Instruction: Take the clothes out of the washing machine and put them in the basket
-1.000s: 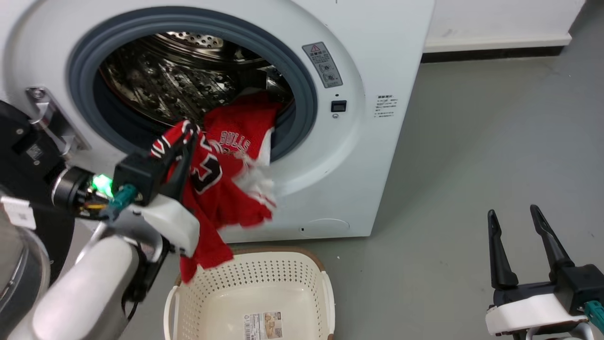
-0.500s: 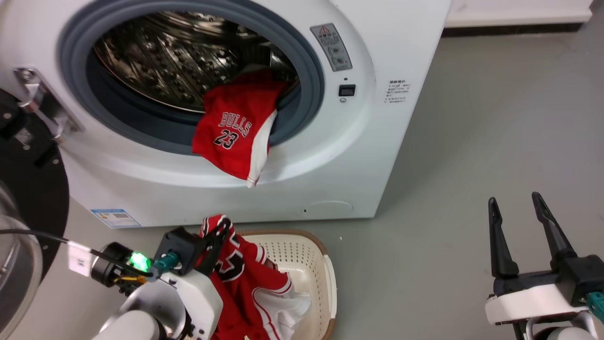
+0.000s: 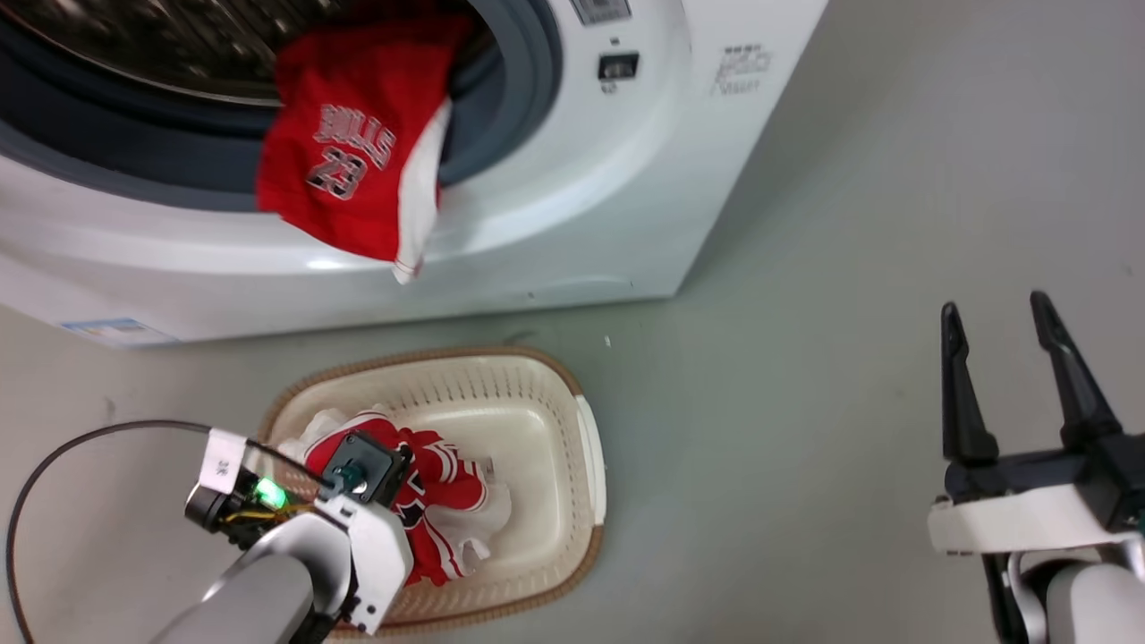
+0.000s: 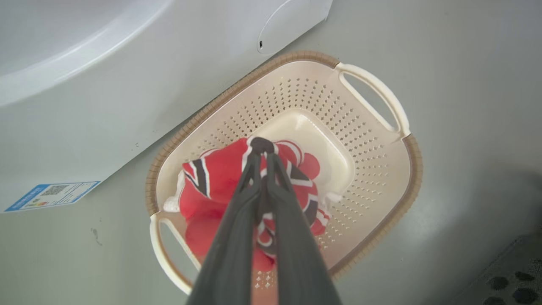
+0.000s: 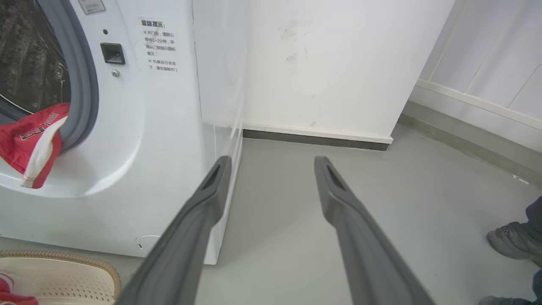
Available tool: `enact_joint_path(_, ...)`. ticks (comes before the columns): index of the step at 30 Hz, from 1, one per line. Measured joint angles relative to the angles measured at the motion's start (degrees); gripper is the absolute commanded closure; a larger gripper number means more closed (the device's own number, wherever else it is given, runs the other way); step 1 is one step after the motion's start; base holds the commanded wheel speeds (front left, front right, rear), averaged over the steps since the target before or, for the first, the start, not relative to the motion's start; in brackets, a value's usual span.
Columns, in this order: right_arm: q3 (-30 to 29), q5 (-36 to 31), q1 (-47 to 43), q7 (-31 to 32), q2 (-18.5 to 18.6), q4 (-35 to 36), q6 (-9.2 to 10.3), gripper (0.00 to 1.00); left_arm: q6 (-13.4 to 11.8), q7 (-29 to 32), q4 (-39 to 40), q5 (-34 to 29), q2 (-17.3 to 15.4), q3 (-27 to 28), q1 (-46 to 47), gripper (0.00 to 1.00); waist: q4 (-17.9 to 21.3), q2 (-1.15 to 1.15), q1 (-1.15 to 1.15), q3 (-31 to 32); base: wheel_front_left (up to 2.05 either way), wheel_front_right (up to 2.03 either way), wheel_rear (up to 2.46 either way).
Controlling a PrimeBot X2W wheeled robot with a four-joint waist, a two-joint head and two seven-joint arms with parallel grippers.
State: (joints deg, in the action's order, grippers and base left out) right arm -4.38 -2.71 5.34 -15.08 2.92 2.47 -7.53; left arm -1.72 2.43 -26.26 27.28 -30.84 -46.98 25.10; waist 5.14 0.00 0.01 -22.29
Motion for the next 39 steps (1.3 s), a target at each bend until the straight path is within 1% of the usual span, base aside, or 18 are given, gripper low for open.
enact_joint_path(7, -0.41, 0.53, 2.48, 0.00, 0.00, 1.48, 0.00, 0.00, 2.26, -2.53, -13.23, -0.92, 4.19, -0.73, 6.59, 1.00, 2.07, 0.00, 0.00, -7.59, 0.00, 0.00, 0.00)
enact_joint_path(10, -0.29, 0.71, 2.99, 0.00, 0.01, 2.09, 0.00, 0.00, 2.69, -5.25, -19.07, -1.24, 5.98, -0.47, 9.40, 1.00, 2.88, 0.00, 0.00, -10.49, 0.00, 0.00, 0.00)
enact_joint_path(12, -0.22, 0.85, 3.26, 0.00, 0.01, 2.32, 0.00, 0.00, 2.83, -6.70, -23.59, 0.01, 7.54, 0.67, 10.69, 1.00, 3.44, 0.00, 0.00, -12.25, 0.00, 0.00, 0.00)
enact_joint_path(15, -0.02, 0.99, 4.11, 0.00, 0.01, 2.55, 0.00, 0.00, 3.74, -7.87, -29.29, 0.19, 9.32, 0.62, 12.43, 1.00, 4.25, 0.00, 0.00, -14.42, 0.00, 0.00, 0.00)
enact_joint_path(20, -0.14, 1.60, 4.14, 0.00, 0.01, 2.74, 0.00, 0.00, 3.56, -11.41, -36.41, 1.42, 12.44, 1.51, 14.51, 1.00, 5.13, 0.00, 0.00, -16.74, 0.00, 0.00, 0.00)
enact_joint_path(24, -0.01, 1.67, 4.14, 0.00, 0.02, 2.87, 0.00, 0.00, 2.97, -14.43, -40.20, 2.00, 14.06, 2.25, 15.34, 1.00, 5.09, 0.00, 0.00, -17.22, 0.00, 0.00, 0.00)
enact_joint_path(25, 0.12, 1.67, 4.15, 0.00, 0.01, 2.86, 0.00, 0.00, 2.69, -14.94, -40.87, 2.34, 14.43, 2.63, 15.51, 0.94, 4.94, 0.00, 0.00, -17.26, 0.00, 0.00, 0.00)
enact_joint_path(27, 0.34, 1.67, 4.28, 0.00, 0.00, 2.82, 0.00, 0.00, 2.65, -15.71, -42.27, 2.56, 14.95, 2.75, 15.61, 0.00, 4.73, 0.00, 0.00, -17.08, 0.00, 0.00, 0.00)
enact_joint_path(36, 0.41, 0.65, 4.63, 0.00, -0.01, 1.47, 0.00, 0.00, 3.05, -17.26, -44.19, 3.30, 16.62, 3.35, 15.04, 0.00, 3.49, 0.00, -0.01, -13.56, 0.00, 0.00, 0.00)
enact_joint_path(39, 0.16, 0.43, 4.36, 0.00, 0.00, 0.86, 0.00, 0.00, 3.53, -17.35, -42.88, 4.64, 16.82, 5.06, 13.83, 0.00, 2.94, 0.00, 0.00, -11.17, 0.00, 0.00, 0.00)
